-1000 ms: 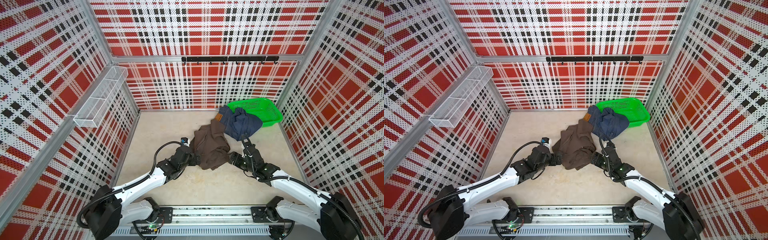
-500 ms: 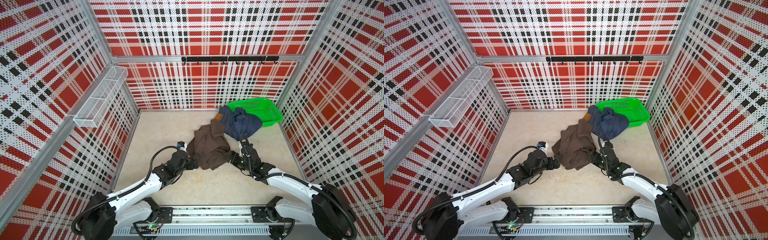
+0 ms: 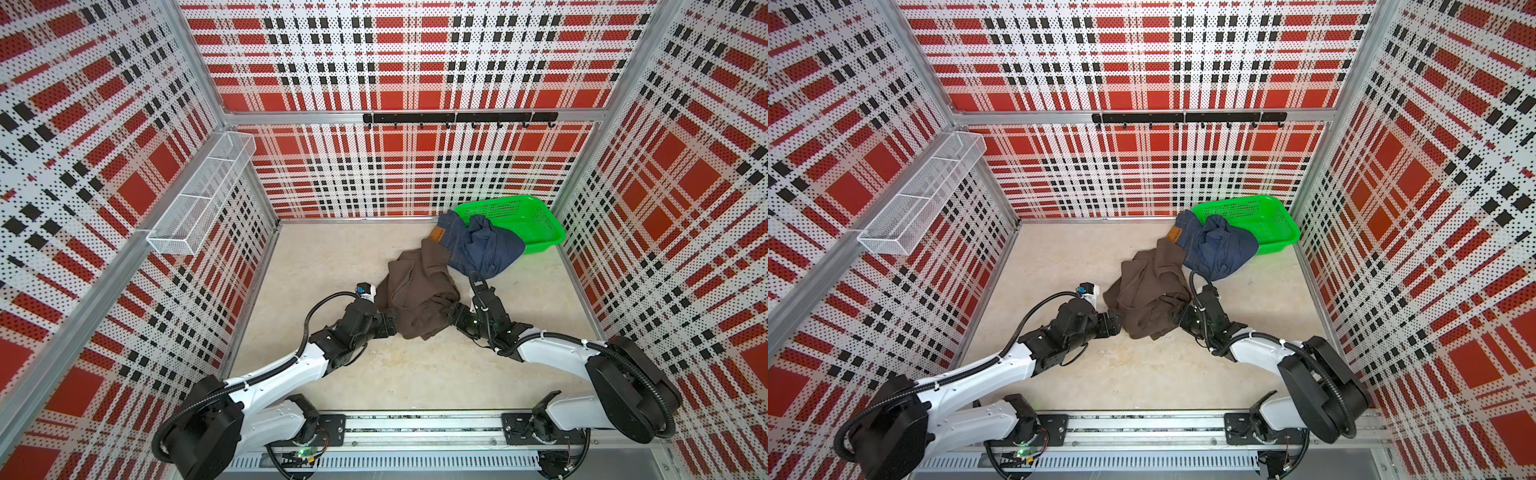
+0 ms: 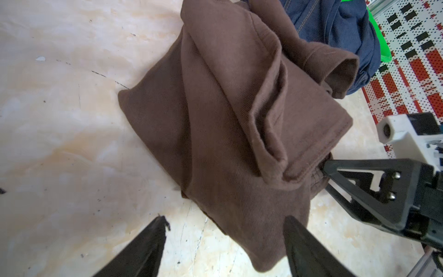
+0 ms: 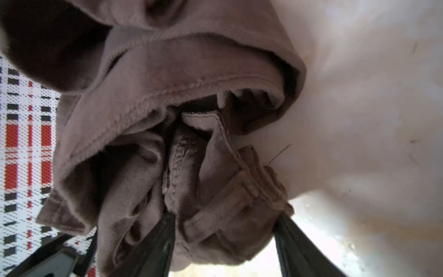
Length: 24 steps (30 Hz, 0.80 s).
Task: Fold and stack the trousers
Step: Flatten out the trousers at the center of the table.
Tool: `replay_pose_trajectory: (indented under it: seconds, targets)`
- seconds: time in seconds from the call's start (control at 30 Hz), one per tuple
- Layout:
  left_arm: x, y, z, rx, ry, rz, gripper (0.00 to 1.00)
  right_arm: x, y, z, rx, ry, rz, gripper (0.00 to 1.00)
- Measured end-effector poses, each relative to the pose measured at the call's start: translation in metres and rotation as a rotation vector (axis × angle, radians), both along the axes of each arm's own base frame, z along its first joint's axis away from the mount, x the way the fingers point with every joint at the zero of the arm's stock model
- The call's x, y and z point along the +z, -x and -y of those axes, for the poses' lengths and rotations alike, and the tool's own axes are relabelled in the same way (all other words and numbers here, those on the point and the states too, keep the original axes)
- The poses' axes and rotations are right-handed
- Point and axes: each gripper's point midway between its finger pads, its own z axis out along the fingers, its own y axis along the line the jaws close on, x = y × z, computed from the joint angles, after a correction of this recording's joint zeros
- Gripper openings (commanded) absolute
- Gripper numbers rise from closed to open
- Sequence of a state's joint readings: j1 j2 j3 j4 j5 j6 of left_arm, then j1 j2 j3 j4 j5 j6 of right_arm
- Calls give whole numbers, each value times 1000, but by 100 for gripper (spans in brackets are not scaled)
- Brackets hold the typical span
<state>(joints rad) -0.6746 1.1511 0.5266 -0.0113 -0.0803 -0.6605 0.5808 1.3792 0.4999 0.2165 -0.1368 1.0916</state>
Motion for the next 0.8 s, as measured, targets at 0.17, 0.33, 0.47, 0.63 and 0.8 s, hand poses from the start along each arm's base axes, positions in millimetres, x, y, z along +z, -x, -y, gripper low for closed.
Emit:
replay_pose_trajectory:
  seconds: [0.17,0.33,0.47,0.63,0.8]
  targets:
    - [-12,-15,-3,-8,9,-18,85,-3,2,3,-15,4,-4,41]
    - [-31,-22,1,-42,-5,-57,87,0,3,6,-25,3,7,24]
    - [-35,-29,12,-82,2,-65,80,7,4,8,-36,0,20,11]
    - [-32,-38,25,-128,30,-55,64,17,5,13,-51,1,42,3]
    - [-30,-48,35,-167,59,-48,34,19,6,16,-64,10,46,0]
